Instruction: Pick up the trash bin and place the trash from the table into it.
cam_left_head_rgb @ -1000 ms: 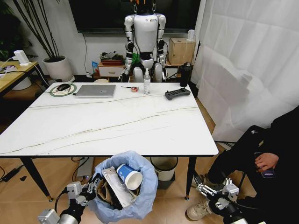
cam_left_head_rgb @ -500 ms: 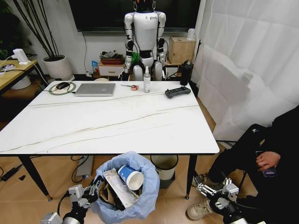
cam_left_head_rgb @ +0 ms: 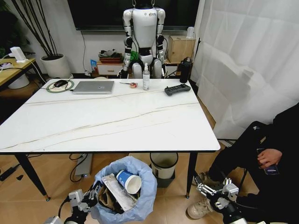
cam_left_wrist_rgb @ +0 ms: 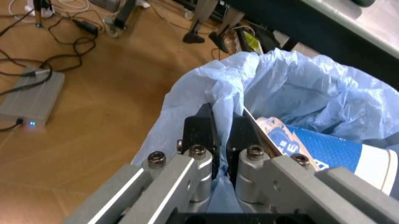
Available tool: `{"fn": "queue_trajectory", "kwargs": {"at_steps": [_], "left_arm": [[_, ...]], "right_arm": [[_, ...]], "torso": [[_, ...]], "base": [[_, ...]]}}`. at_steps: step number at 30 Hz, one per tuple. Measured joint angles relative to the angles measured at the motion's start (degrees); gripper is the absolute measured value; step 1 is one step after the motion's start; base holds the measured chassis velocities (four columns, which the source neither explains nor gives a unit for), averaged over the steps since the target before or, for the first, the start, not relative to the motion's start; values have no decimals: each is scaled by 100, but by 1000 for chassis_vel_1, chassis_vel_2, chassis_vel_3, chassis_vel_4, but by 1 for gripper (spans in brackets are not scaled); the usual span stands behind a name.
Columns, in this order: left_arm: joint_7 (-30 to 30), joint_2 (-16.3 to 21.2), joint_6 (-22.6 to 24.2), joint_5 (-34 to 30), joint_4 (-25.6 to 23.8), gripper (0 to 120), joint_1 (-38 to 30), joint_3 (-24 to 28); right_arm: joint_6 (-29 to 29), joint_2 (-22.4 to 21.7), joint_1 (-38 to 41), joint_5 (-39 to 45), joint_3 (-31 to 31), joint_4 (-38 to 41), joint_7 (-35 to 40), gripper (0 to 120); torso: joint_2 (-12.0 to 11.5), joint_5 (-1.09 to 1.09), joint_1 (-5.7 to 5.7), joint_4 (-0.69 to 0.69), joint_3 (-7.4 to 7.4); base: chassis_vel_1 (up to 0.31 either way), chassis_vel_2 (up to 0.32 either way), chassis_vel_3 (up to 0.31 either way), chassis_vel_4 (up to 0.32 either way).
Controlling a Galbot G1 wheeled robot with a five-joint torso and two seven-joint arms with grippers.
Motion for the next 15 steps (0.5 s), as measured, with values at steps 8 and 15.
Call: {"fn": "queue_trajectory", "kwargs": {"at_steps": [8,15], "left_arm": [[77,-50,-28,10,248,0,-87,2],[174,-76,-106,22,608,0,-225,2]], "right_arm": [[0,-1,0,1,0,0,1,100],[0,-1,0,2,-1,0,1,100]], "torso": [[-282,0,-125,0,-157],[-463,0,-206,0,-256]], "base": [[0,0,0,0],[0,0,0,0]]}}
